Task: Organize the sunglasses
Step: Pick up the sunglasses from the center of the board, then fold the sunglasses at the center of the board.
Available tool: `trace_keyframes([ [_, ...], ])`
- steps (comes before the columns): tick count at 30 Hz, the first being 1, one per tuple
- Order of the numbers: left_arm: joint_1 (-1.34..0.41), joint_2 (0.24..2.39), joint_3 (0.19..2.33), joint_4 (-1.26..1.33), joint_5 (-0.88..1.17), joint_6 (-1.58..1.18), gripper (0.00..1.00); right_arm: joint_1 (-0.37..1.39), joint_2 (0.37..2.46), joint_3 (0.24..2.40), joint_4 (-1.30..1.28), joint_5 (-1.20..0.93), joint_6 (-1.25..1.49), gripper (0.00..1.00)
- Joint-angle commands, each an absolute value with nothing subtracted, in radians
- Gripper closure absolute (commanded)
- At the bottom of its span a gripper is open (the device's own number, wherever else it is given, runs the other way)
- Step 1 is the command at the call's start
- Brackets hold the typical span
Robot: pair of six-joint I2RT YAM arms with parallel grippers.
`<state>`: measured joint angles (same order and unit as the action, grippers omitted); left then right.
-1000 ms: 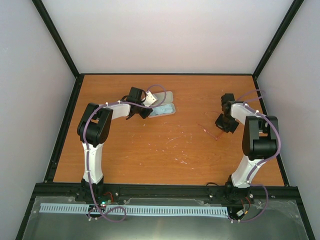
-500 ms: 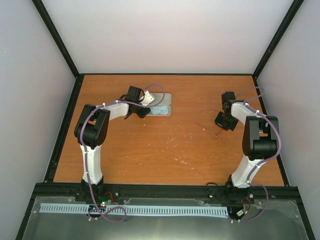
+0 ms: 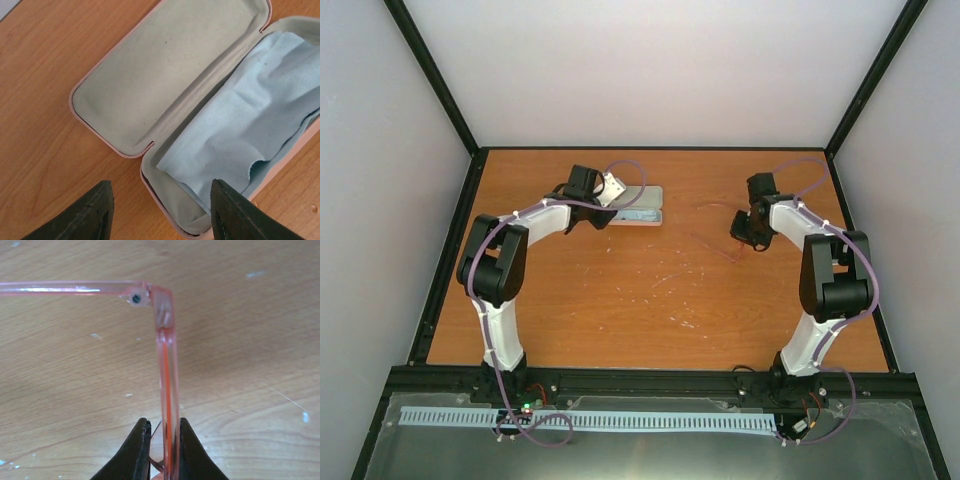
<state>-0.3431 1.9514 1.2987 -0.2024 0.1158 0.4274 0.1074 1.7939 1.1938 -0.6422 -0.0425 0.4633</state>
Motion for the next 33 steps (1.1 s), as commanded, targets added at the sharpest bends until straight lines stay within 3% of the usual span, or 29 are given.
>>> trace_keyframes([
  [1,-0.34,1.911,1.335,-0.218,0.103,0.401,0.45,0.115,1.775,1.221,-0.57,-0.154,0.396,0.97],
  [7,-0.339,1.924,1.416,-0.216,0.11,0.381,0.45,0.115,1.739,1.212,-0.547,-0.32,0.283,0.97],
  [12,-0.339,1.928,1.505,-0.205,0.176,0.327,0.65,0.131,1.699,1.162,-0.481,-0.564,0.223,0.97],
  [16,-0.333,1.894,1.532,-0.169,0.42,0.232,0.73,0.163,1.701,1.157,-0.436,-0.725,0.207,0.97],
  [24,-0.341,1.913,1.601,-0.081,0.765,0.027,0.77,0.2,1.739,1.207,-0.4,-0.939,0.21,0.97],
  [33,-0.388,1.884,1.609,-0.041,0.824,-0.062,0.78,0.235,1.809,1.281,-0.396,-0.949,0.224,0.97],
])
